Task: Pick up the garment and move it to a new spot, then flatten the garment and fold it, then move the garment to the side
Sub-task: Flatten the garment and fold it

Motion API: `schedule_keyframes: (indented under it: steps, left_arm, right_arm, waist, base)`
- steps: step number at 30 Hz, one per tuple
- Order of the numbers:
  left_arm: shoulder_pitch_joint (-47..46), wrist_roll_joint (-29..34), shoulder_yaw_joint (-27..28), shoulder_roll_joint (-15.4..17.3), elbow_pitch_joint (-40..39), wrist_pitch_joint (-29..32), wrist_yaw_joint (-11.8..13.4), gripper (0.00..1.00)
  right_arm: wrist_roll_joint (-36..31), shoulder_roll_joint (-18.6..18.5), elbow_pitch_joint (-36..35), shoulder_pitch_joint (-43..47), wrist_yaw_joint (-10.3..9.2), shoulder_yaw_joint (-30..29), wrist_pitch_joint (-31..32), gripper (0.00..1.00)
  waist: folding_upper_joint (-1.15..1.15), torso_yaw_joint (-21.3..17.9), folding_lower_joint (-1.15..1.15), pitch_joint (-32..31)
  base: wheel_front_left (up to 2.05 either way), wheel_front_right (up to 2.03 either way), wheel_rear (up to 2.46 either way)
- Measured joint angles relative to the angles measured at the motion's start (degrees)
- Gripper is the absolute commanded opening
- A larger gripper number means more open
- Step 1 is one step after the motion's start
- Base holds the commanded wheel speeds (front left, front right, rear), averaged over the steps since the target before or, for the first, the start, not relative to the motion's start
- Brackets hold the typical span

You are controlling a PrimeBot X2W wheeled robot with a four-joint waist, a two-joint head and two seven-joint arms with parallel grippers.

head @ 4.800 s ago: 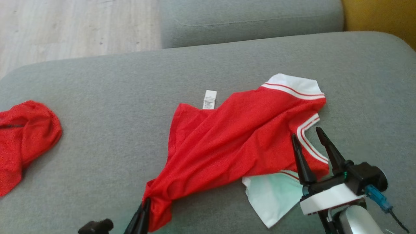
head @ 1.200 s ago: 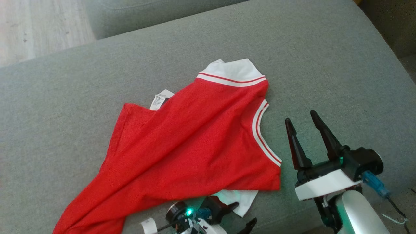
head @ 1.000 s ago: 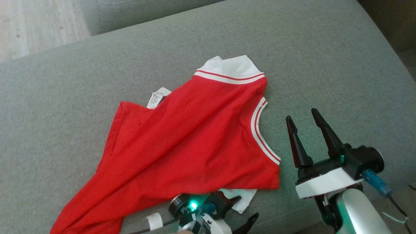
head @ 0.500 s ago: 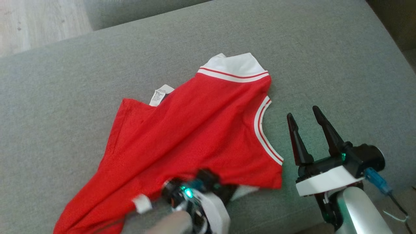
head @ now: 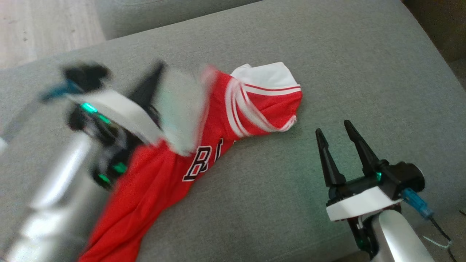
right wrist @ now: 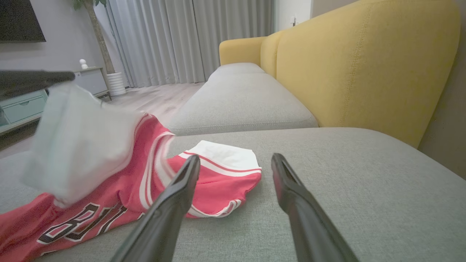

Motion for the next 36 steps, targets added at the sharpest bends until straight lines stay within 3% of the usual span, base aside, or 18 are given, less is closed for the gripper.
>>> schedule_keyframes:
  steps: [4, 9, 19, 26, 32, 35, 36]
  left_arm:
    - [-6.1, -0.5, 5.5, 3.9, 2.3, 1.1, 2.1, 0.00]
    - [-11.6, 1.8, 8.1, 7.6, 7.2, 0.4, 3.7, 0.00]
    - [-26.2, 12.1, 9.5, 10.9, 17.7, -11.1, 4.8, 0.00]
    - [-32.7, 14.3, 9.3, 10.6, 21.5, -14.4, 3.6, 0.00]
    - [-30.8, 14.1, 4.0, 5.8, 16.0, -11.6, 1.2, 0.00]
    - [-26.8, 12.2, 1.3, 1.9, 11.1, -9.4, 1.1, 0.00]
    - [-26.8, 12.2, 1.3, 1.9, 11.1, -9.4, 1.1, 0.00]
  right_arm:
    - [0.2, 0.3, 0.2, -0.9, 0.00, 1.0, 0.0, 1.00]
    - [0.6, 0.3, 0.4, -1.0, 0.00, 1.5, 0.0, 1.00]
    - [1.1, 0.3, 0.7, -1.4, 0.00, 2.4, 0.0, 1.00]
    - [1.1, 0.4, 0.8, -1.9, 0.00, 2.2, 0.0, 1.00]
    - [1.1, 0.7, 0.7, -1.9, 0.00, 0.6, 0.0, 1.00]
    - [1.1, 0.8, 0.7, -1.8, 0.00, -0.1, 0.0, 1.00]
    - [1.1, 0.8, 0.7, -1.8, 0.00, -0.1, 0.0, 1.00]
  waist:
    - [0.00, -1.3, 0.00, 0.1]
    - [0.00, -3.1, 0.00, 0.3]
    - [0.00, -5.7, 0.00, 1.1]
    - [0.00, -6.1, 0.00, 1.7]
    - [0.00, -4.9, 0.00, 1.7]
    - [0.00, -3.9, 0.00, 1.7]
    - [0.00, -3.9, 0.00, 1.7]
  base:
    - [0.00, 0.00, 0.00]
    - [0.00, 0.00, 0.00]
    - [0.00, 0.00, 0.00]
    - [0.00, 0.00, 0.00]
    - [0.00, 0.00, 0.00]
    - [0.00, 0.00, 0.00]
    - [0.00, 0.00, 0.00]
